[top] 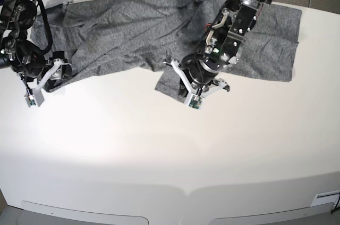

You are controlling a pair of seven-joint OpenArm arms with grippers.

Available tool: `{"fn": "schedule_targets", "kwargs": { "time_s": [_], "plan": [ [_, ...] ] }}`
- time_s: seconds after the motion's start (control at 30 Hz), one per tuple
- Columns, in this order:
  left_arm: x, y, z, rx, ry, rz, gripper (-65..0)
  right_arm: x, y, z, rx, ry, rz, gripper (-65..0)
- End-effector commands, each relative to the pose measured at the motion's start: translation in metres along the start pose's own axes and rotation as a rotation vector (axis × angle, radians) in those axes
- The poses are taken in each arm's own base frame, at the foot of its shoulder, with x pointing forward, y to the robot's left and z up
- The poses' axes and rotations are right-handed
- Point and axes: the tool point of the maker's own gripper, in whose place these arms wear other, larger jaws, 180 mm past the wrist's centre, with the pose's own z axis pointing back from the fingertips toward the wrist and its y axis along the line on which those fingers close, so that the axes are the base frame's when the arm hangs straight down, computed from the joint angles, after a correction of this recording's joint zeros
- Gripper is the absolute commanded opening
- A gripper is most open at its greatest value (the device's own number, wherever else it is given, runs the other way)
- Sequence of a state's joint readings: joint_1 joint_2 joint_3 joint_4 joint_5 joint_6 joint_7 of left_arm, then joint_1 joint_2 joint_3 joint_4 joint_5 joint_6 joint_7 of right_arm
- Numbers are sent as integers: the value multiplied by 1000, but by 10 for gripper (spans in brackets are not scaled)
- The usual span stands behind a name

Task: Fold the T-shirt properly
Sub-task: 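Grasp the shirt edge with the left gripper and pull it toward its end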

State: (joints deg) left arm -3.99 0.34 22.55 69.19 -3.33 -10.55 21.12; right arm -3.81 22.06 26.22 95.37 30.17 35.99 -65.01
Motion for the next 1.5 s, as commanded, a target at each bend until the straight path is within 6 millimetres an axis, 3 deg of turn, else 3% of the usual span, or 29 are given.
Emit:
{"fn": "schedule_targets", "kwargs": {
  "time_s": [0.0, 0.33, 0.47, 0.53, 0.67, 0.9, 1.0, 1.2, 1.3, 1.47],
  "plan": [
    [-23, -2, 0, -3, 104, -5, -650, 13, -5, 7, -15, -37, 17, -312],
    [-23, -2, 0, -4, 104, -1, -650, 13, -5, 7, -15, -38, 17, -312],
    [-23, -2, 0, -4, 107, -1, -328, 13, -5, 7, -15, -38, 17, -312],
    [-24, -2, 0, -4, 111, -2, -296, 13, -5, 7, -15, -38, 17, -312],
    [-32, -1, 1, 0, 147, -7, -301, 13, -5, 7, -14, -38, 17, -312],
    [-102, 4, -3, 40, 347, -64, -347, 13, -5, 7, -14, -38, 17, -312],
    [-114, 3, -3, 47, 384, -70, -410, 14, -5, 7, -14, -39, 18, -312],
    [-116, 2, -3, 45, 389, -66, -529, 14, -5, 7, -15, -38, 17, -312],
    [-117, 2, -2, 45, 393, -65, -650, 14, -5, 7, -15, -39, 17, -312],
    [-102, -7, -4, 14, 349, 21, -650, 14, -5, 7, -15, -40, 18, -312]
  ]
}}
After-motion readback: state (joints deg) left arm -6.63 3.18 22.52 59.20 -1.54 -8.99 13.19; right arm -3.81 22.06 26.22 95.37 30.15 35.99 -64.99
